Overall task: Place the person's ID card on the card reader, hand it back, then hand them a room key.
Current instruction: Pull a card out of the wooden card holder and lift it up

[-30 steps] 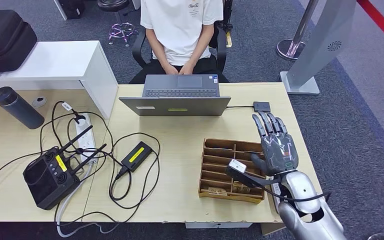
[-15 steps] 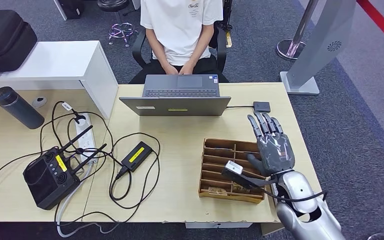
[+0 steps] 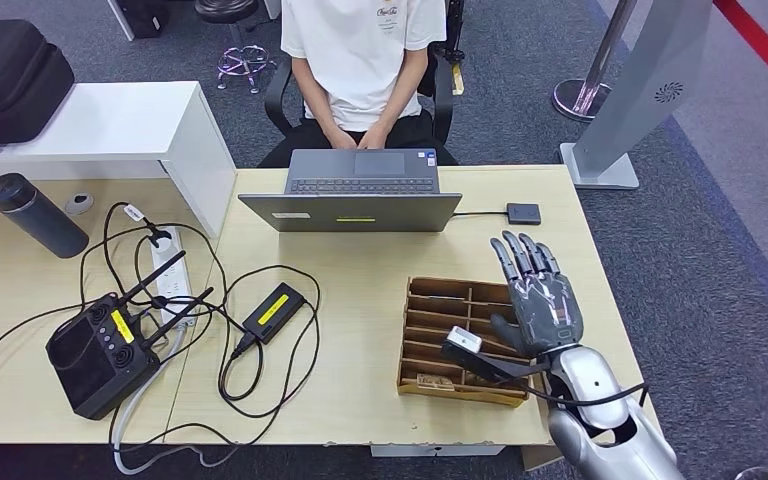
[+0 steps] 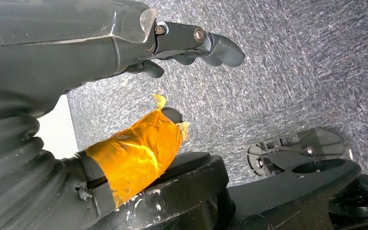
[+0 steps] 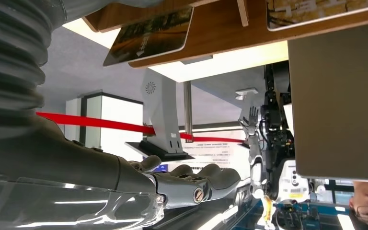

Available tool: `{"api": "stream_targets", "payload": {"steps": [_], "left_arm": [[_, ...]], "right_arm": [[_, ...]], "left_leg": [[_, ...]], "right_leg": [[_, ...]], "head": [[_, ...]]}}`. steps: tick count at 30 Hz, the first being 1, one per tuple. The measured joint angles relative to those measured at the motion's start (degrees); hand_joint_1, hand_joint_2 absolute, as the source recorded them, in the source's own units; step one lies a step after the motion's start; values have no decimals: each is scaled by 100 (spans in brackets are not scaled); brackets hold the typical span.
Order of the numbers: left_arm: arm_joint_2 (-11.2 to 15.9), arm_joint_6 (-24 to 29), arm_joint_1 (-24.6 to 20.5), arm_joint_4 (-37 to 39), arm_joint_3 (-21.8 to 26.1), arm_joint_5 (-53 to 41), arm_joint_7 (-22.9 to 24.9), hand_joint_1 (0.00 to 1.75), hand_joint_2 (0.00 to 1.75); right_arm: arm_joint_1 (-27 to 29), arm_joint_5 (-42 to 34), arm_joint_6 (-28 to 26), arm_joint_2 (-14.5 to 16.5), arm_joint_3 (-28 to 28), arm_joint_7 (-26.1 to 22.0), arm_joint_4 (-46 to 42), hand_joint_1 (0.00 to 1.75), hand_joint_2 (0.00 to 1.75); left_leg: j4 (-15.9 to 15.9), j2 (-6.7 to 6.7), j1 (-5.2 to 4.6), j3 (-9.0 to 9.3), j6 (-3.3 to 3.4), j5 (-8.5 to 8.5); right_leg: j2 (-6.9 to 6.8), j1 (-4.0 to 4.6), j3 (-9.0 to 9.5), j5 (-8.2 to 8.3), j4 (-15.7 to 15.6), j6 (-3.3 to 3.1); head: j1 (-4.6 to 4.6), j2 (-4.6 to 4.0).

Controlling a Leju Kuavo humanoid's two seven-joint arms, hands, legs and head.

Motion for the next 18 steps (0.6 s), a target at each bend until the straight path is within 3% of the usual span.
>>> {"api": "stream_targets", "payload": {"steps": [18], "left_arm": [[0, 0, 0, 0, 0, 15, 1, 0, 175]], "right_arm": [[5, 64, -292, 0, 9, 81, 92, 0, 175]], "left_leg": [[0, 0, 0, 1, 0, 0]], "right_leg": [[0, 0, -1, 0, 0, 0]], "head": [[0, 0]]}}
